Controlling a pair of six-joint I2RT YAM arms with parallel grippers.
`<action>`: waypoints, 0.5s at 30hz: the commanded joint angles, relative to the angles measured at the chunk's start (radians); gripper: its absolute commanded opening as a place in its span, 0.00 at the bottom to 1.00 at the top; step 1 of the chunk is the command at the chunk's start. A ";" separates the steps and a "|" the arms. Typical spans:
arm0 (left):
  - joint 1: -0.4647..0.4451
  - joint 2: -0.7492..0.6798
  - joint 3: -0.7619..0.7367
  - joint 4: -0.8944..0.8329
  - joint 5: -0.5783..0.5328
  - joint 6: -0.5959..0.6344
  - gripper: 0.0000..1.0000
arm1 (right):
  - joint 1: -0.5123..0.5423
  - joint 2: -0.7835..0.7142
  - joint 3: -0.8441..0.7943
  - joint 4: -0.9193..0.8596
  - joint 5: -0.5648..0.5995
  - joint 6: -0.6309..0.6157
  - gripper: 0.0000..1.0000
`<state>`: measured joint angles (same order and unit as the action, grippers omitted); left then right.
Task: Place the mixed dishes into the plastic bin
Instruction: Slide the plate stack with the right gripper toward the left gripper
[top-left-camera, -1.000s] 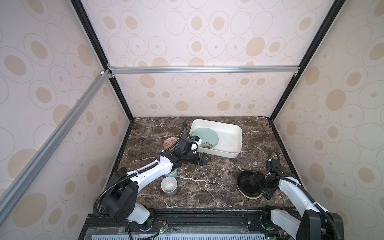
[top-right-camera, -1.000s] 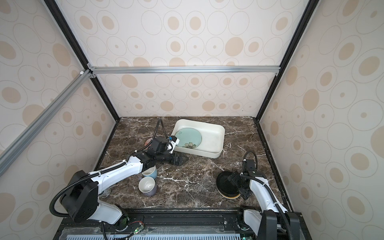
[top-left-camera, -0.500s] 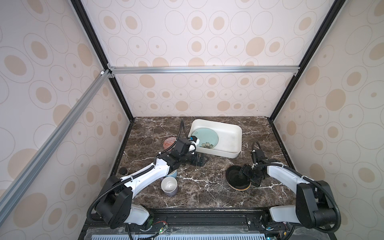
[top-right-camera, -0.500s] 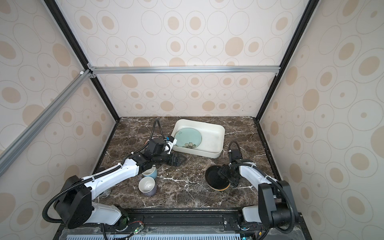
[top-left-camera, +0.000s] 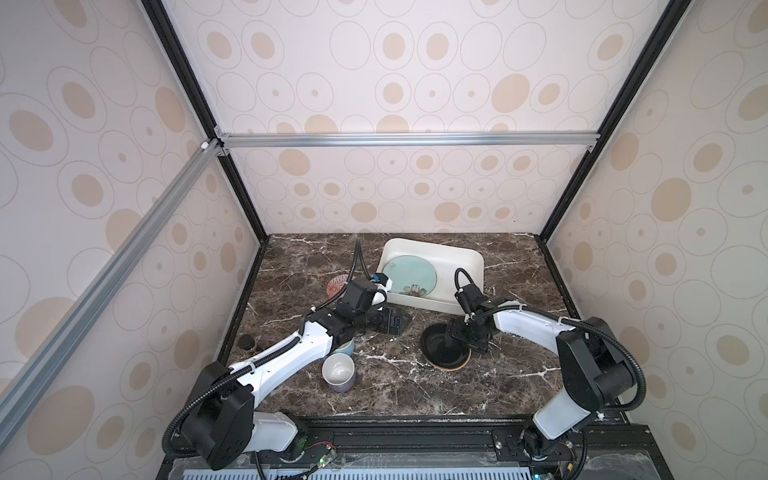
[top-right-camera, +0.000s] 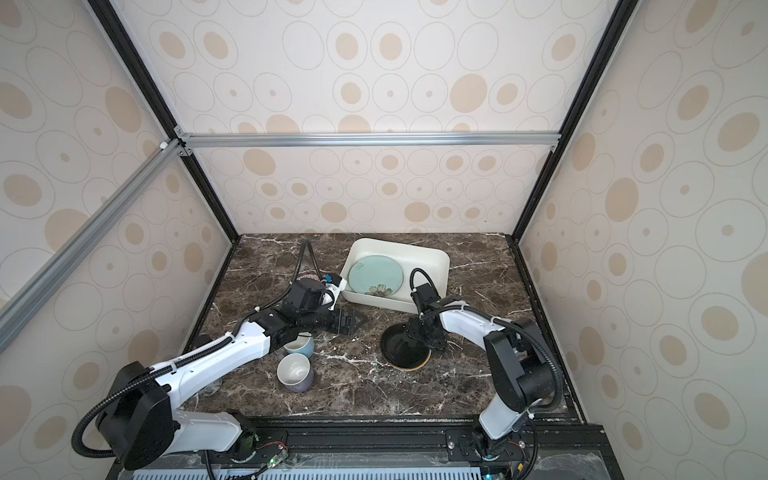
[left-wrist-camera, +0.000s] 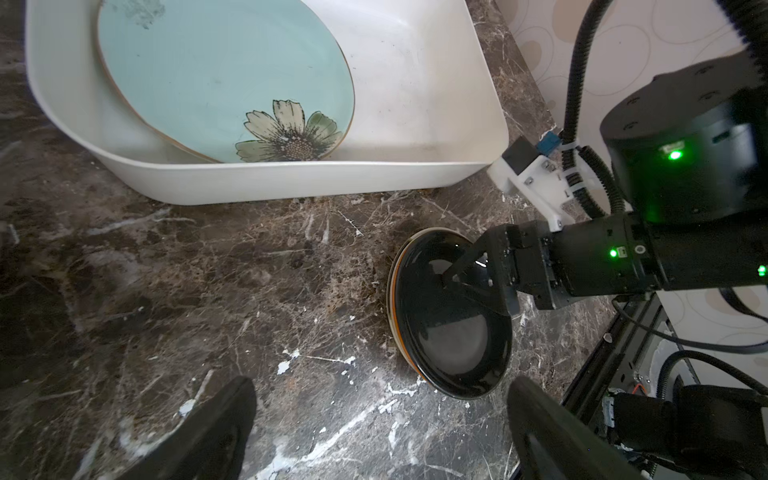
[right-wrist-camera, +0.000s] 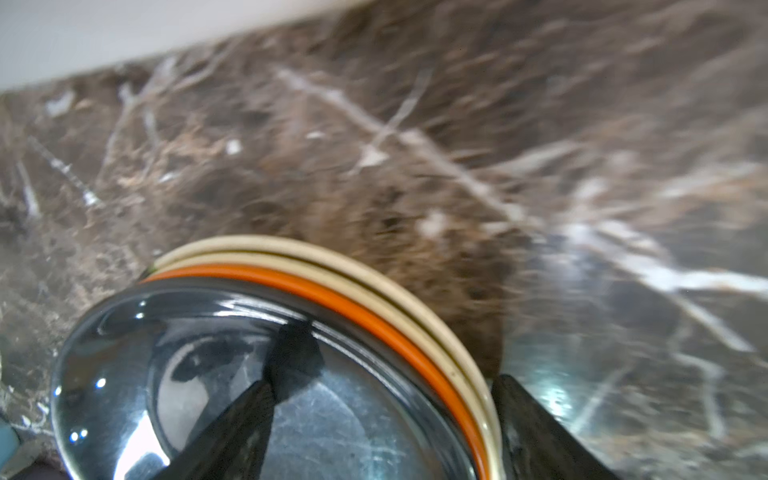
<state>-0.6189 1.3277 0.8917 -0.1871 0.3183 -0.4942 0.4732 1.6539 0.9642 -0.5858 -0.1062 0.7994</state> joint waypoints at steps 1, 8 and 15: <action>0.022 -0.037 -0.001 -0.047 -0.031 0.020 0.96 | 0.047 0.082 0.006 -0.069 0.009 -0.014 0.82; 0.033 -0.058 -0.038 -0.066 -0.053 -0.010 0.94 | 0.064 0.036 0.050 -0.139 0.026 -0.072 0.79; 0.024 -0.052 -0.078 -0.038 -0.061 -0.056 0.74 | 0.059 -0.079 0.017 -0.178 0.064 -0.131 0.58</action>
<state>-0.5949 1.2861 0.8181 -0.2264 0.2703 -0.5243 0.5297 1.6115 0.9989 -0.7082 -0.0723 0.7017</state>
